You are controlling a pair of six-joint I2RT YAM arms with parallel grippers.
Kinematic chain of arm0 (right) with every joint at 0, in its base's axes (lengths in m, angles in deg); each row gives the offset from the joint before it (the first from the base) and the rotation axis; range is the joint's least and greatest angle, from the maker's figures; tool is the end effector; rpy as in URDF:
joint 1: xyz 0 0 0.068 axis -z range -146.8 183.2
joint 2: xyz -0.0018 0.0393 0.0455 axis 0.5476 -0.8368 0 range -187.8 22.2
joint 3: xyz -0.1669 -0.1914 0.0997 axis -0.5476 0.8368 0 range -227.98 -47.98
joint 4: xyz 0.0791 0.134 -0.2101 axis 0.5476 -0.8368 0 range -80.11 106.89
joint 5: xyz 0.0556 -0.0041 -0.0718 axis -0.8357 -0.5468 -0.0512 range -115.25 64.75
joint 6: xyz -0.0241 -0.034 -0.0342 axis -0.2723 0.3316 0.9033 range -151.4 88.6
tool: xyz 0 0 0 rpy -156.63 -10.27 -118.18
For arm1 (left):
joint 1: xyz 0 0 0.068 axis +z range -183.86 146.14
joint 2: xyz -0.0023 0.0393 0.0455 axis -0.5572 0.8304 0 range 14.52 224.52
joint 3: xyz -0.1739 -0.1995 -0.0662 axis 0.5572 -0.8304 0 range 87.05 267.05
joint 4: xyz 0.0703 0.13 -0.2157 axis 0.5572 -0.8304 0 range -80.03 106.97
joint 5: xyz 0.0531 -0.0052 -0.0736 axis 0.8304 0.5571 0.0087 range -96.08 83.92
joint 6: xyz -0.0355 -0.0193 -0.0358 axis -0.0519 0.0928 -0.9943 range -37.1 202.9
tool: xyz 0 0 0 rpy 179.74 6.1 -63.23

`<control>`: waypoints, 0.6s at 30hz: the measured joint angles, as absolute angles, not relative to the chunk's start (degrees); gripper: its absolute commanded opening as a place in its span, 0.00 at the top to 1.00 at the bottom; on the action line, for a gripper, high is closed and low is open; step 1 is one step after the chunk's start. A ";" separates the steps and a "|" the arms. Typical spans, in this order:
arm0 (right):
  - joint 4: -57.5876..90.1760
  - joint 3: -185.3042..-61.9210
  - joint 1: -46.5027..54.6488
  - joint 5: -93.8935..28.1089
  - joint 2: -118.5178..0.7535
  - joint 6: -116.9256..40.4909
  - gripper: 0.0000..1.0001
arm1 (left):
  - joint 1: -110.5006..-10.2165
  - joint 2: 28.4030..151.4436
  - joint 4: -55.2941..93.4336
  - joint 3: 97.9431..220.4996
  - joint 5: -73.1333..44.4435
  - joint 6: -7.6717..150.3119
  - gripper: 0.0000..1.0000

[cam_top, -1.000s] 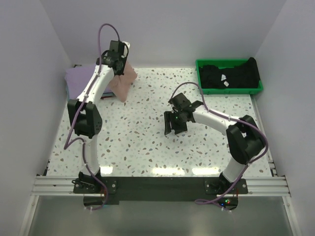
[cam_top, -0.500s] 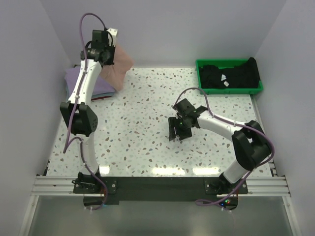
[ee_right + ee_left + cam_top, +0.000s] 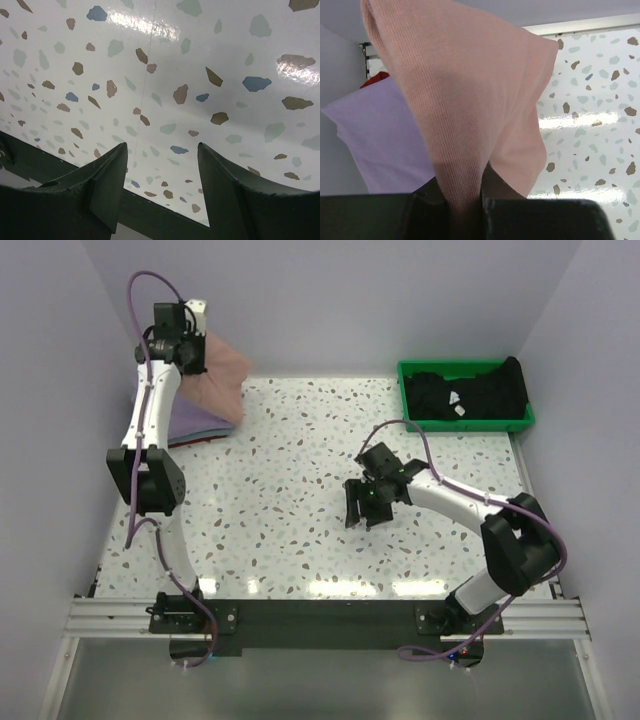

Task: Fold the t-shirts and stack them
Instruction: Neatly place the folded tshirt to the corner

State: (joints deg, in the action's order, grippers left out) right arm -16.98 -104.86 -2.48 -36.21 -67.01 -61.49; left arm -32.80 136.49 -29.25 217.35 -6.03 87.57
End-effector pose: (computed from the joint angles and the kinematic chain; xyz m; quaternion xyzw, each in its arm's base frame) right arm 0.2393 0.1801 0.1976 -0.0672 0.9719 0.1899 0.1217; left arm 0.4799 0.0089 0.3650 0.0281 0.8979 0.0224 0.4386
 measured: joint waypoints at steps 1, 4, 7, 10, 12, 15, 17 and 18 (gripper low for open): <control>-17.00 -104.58 -2.48 -36.21 -66.81 -61.60 0.38 | -32.34 136.49 -29.16 216.87 -6.29 87.44 1.00; -17.07 -103.53 -2.48 -36.21 -66.01 -61.90 0.38 | -30.72 136.49 -28.92 214.51 -7.03 86.98 1.00; -17.13 -102.78 -2.48 -36.17 -64.89 -62.14 0.38 | -29.15 136.49 -28.81 212.19 -7.97 86.65 1.00; -17.28 -102.50 -2.48 -35.78 -63.80 -62.32 0.38 | -27.25 136.51 -27.98 210.23 -9.07 86.43 1.00; -17.37 -102.30 -2.48 -35.40 -63.19 -62.43 0.38 | -25.76 136.71 -27.70 209.68 -9.90 86.23 1.00; -17.81 -101.95 -2.48 -35.23 -62.22 -62.54 0.38 | -23.55 137.28 -26.96 209.66 -11.01 85.38 1.00; -18.29 -101.84 -2.48 -35.23 -61.57 -62.73 0.38 | -22.13 137.89 -26.41 209.66 -11.67 84.97 1.00; -18.46 -101.84 -2.48 -35.25 -61.17 -62.84 0.38 | -21.37 138.35 -26.12 209.66 -11.97 84.81 1.00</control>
